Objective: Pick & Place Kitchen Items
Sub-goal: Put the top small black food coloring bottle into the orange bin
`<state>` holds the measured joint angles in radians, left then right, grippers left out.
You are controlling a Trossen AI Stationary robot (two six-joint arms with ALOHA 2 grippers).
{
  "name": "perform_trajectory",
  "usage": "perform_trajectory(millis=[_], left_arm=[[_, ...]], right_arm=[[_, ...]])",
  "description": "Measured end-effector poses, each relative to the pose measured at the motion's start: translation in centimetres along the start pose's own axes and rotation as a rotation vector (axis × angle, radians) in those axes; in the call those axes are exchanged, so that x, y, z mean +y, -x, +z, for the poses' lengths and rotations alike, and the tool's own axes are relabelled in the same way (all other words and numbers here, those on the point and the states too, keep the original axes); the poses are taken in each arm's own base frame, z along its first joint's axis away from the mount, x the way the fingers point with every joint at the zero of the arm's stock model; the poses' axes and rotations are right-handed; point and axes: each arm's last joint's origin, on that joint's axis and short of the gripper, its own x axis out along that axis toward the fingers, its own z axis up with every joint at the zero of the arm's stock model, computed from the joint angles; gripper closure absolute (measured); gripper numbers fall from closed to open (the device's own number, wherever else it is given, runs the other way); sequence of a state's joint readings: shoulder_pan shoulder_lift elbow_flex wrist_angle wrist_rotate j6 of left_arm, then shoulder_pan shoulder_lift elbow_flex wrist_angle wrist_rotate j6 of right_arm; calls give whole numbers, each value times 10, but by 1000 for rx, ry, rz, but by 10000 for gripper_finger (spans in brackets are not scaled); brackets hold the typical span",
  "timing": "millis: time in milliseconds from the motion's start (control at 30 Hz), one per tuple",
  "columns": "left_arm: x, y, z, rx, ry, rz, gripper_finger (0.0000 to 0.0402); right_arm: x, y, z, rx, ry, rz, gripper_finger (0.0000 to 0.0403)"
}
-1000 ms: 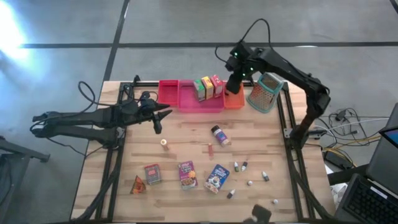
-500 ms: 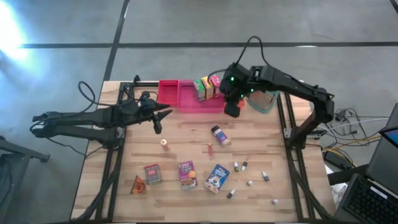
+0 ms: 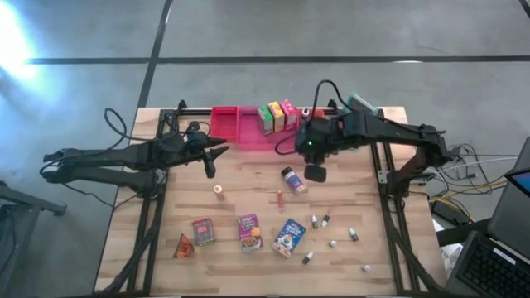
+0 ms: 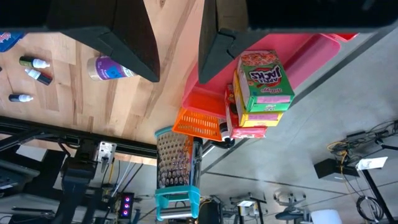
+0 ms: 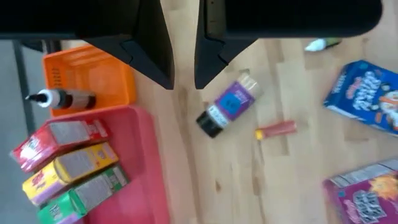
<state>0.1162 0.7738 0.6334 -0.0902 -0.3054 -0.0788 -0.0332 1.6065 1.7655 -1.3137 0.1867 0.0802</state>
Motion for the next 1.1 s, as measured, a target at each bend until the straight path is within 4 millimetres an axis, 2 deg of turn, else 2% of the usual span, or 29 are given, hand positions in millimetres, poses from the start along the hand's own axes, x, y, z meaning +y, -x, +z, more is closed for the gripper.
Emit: perform_trajectory(millis=[167,500,667,900,1100], left_arm=[[0,0,0,0,0,0,285],[0,0,0,1,0,0,285],[0,0,0,1,0,0,285],[0,0,0,1,0,0,285],[0,0,0,1,0,0,285]], right_arm=[[18,7,-9,-4,-19,27,335],[75,8,-38,26,-27,92,323],[103,1,-62,51,-31,32,318],[136,-12,-100,144,-167,15,311],[155,-23,-129,214,-246,-7,301]])
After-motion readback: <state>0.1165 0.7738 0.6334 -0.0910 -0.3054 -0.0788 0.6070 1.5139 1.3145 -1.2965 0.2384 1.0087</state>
